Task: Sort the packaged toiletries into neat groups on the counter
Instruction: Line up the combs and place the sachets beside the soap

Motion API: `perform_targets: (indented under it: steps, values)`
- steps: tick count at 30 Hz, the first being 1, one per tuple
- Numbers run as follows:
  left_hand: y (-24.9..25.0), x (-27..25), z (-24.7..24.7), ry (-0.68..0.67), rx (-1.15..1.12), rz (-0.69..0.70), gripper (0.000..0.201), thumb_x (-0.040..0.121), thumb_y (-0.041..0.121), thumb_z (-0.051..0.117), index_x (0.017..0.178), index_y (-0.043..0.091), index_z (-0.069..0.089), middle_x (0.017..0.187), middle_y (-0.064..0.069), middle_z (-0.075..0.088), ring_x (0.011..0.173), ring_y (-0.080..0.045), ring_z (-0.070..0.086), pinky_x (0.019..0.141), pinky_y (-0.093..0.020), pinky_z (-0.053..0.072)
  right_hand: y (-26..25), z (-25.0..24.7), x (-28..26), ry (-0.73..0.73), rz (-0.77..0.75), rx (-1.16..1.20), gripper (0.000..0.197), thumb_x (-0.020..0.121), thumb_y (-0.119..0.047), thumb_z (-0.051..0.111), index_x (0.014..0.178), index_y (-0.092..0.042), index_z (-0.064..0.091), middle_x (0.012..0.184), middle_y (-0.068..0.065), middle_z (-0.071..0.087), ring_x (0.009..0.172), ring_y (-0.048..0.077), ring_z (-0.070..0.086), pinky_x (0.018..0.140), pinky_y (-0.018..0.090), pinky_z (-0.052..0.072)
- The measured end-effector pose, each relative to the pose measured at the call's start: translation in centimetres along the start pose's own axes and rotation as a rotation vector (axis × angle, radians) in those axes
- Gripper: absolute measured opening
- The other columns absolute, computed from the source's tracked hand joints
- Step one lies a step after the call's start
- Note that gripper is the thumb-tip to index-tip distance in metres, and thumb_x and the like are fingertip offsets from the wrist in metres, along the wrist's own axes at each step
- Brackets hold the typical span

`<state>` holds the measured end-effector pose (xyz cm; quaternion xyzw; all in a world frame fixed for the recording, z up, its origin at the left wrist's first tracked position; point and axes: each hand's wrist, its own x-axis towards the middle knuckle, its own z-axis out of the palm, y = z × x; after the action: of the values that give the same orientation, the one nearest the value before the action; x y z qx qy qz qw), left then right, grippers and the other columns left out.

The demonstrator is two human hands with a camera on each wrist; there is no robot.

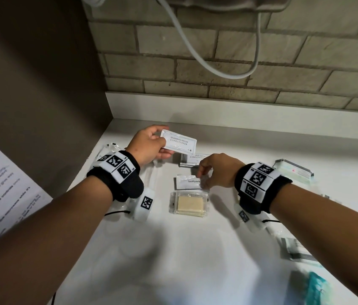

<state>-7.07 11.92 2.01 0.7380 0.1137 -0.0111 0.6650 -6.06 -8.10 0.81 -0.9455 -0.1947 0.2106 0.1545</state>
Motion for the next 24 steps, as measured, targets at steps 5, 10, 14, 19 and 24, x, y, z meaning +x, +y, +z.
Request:
perform_targets:
  steps: [5,10,14,19,24]
  values:
    - [0.00,-0.03,0.01,-0.003,0.001,-0.001,0.042,0.093,-0.009,0.042,0.130,0.010,0.051,0.106,-0.019,0.066,0.053,-0.008,0.068,0.057,-0.020,0.057,0.00,-0.05,-0.17,0.001,0.005,-0.017,0.022,0.070,-0.027,0.076,0.091,-0.030,0.069,0.096,-0.010,0.070,0.094,0.014,0.064,0.087,0.033,0.052]
    - [0.04,-0.01,0.02,-0.006,0.000,0.002,0.042,0.093,-0.009,0.042,0.130,0.009,0.051,0.105,-0.018,0.066,0.054,-0.008,0.068,0.059,-0.021,0.057,0.04,-0.10,-0.20,0.001,0.016,-0.045,0.025,0.068,-0.029,0.077,0.092,-0.030,0.070,0.095,-0.013,0.070,0.093,0.013,0.064,0.087,0.034,0.052]
    - [0.05,-0.03,0.07,-0.009,-0.004,0.005,0.042,0.093,-0.010,0.042,0.130,0.008,0.051,0.104,-0.019,0.065,0.052,-0.008,0.068,0.058,-0.020,0.057,0.17,-0.16,-0.37,0.003,0.017,-0.062,0.022,0.069,-0.031,0.078,0.089,-0.032,0.068,0.097,-0.013,0.070,0.094,0.013,0.063,0.084,0.031,0.051]
    - [-0.14,0.20,0.10,-0.015,0.003,0.004,0.041,0.093,-0.009,0.042,0.129,0.009,0.052,0.104,-0.019,0.066,0.054,-0.009,0.069,0.058,-0.021,0.058,0.38,-0.23,-0.55,0.009,0.024,-0.074,0.022,0.068,-0.033,0.080,0.084,-0.034,0.065,0.098,-0.014,0.070,0.096,0.014,0.063,0.086,0.033,0.052]
    - [-0.22,0.45,0.43,-0.024,0.001,0.007,0.041,0.093,-0.009,0.043,0.127,0.011,0.053,0.104,-0.019,0.067,0.056,-0.011,0.070,0.057,-0.021,0.059,0.37,-0.20,-0.67,0.004,0.015,-0.081,0.023,0.069,-0.031,0.080,0.082,-0.035,0.062,0.098,-0.013,0.070,0.096,0.014,0.062,0.083,0.030,0.051]
